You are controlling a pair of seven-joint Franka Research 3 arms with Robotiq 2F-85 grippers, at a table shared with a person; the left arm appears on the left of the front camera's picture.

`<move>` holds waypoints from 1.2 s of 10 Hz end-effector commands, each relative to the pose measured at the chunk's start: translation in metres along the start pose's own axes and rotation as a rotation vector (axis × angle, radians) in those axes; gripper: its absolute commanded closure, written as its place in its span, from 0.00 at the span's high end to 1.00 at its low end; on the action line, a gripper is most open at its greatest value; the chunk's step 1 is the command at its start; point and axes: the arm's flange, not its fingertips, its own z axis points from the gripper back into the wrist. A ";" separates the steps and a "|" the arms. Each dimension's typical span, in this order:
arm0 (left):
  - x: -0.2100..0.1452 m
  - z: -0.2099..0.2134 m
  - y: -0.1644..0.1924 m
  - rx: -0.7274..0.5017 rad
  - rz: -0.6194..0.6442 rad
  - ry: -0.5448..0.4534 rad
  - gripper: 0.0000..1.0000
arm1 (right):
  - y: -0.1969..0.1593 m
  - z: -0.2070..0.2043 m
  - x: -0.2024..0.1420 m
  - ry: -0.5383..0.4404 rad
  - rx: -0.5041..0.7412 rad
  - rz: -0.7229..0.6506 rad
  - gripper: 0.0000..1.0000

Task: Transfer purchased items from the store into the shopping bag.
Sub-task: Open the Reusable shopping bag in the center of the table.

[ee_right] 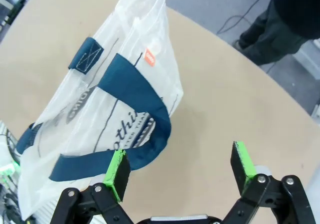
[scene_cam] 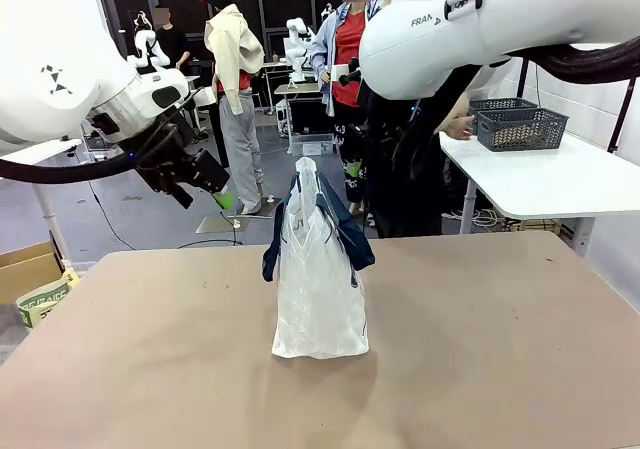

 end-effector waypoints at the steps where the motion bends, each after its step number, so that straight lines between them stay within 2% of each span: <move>1: 0.021 0.015 -0.022 -0.048 0.110 0.066 1.00 | 0.024 0.002 0.019 0.088 0.029 -0.076 1.00; 2: 0.030 0.020 -0.034 -0.051 0.193 0.102 1.00 | 0.034 0.002 0.027 0.107 0.010 -0.117 1.00; 5: 0.055 0.001 -0.053 -0.094 0.290 0.176 1.00 | 0.041 -0.013 0.040 0.178 0.016 -0.188 1.00; 7: 0.064 -0.019 -0.062 -0.141 0.305 0.206 1.00 | 0.047 -0.027 0.044 0.208 0.049 -0.205 1.00; 8: 0.048 -0.003 -0.057 -0.086 0.268 0.181 1.00 | 0.042 -0.015 0.029 0.169 0.050 -0.180 1.00; 9: 0.048 -0.003 -0.057 -0.086 0.268 0.181 1.00 | 0.042 -0.015 0.029 0.169 0.050 -0.180 1.00; 10: 0.056 -0.022 -0.060 -0.112 0.281 0.206 1.00 | 0.042 -0.027 0.034 0.188 0.060 -0.194 1.00; 11: 0.063 -0.023 -0.062 -0.136 0.355 0.214 1.00 | 0.041 -0.028 0.035 0.198 0.073 -0.272 1.00; 12: 0.065 -0.023 -0.066 -0.137 0.366 0.215 1.00 | 0.042 -0.029 0.036 0.213 0.098 -0.282 1.00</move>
